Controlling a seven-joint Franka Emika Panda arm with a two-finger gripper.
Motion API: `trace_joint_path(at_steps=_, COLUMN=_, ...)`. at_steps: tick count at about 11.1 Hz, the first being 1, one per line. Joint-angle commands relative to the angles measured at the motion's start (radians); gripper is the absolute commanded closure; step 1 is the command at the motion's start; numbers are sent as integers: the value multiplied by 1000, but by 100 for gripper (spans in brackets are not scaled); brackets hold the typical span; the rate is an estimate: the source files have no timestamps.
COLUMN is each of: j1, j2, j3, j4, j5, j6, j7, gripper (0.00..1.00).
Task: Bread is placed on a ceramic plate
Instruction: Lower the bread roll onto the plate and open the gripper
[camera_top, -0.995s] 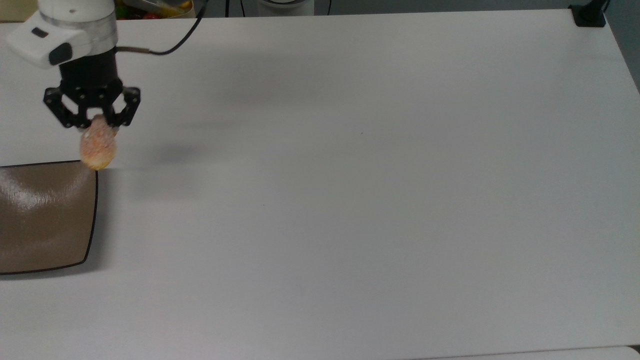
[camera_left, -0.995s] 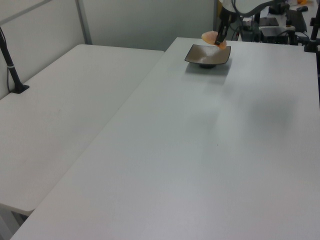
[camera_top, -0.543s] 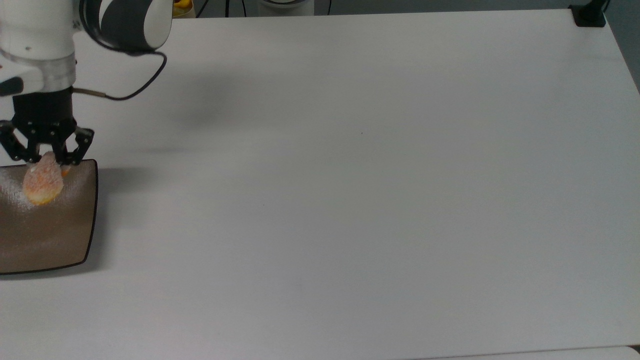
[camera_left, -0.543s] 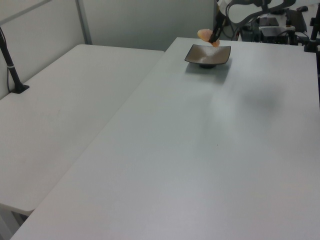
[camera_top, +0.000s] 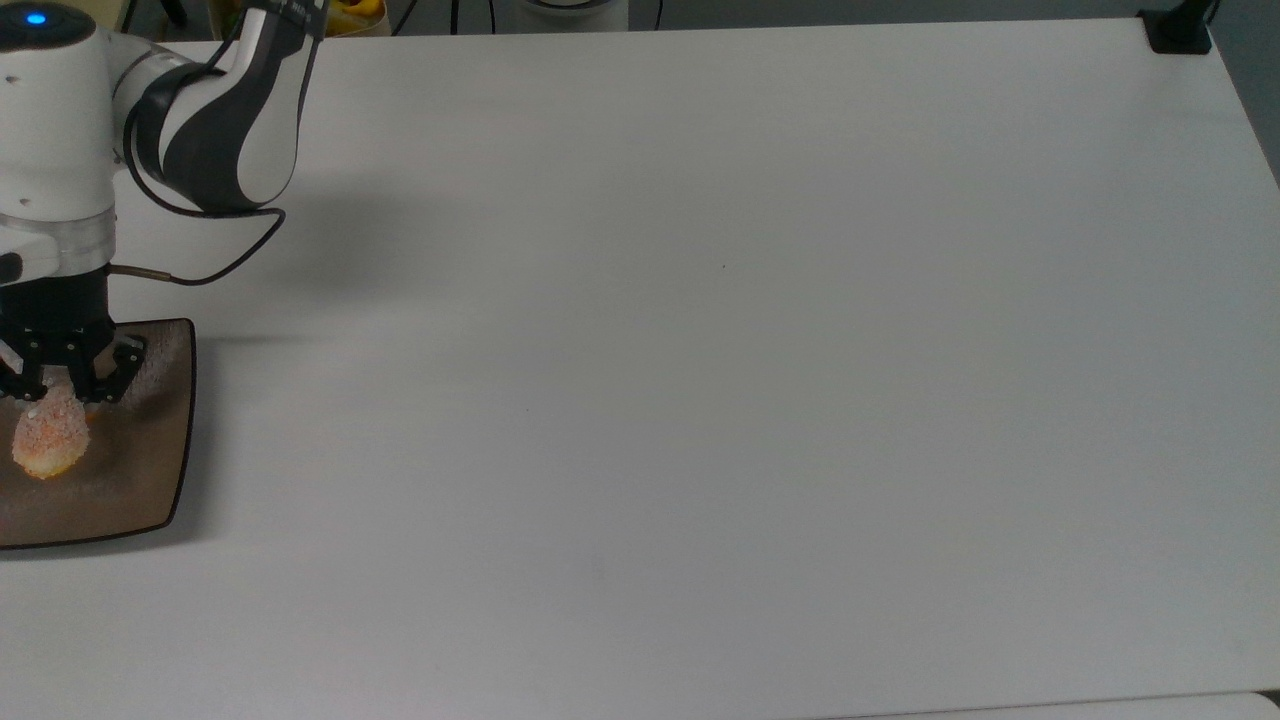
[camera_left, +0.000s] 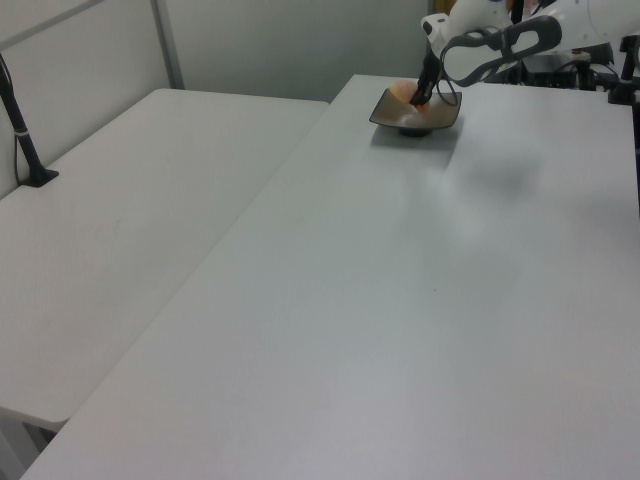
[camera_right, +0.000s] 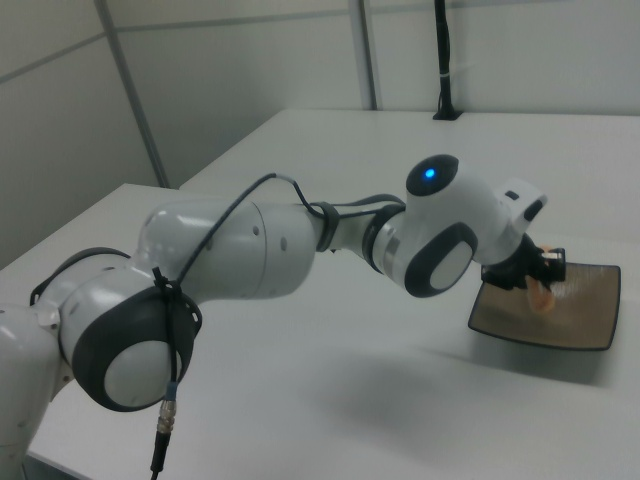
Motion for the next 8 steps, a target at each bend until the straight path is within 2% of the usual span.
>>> trace_joint_path(at_steps=1, j1=-15, j2=33, j3=13, j4=29, j5=10, j6=22, j7=-40, gripper=79)
trace_joint_path(at_steps=8, j1=-10, j2=35, j3=13, j4=-8, j5=12, j6=25, j7=-31, gripper=7)
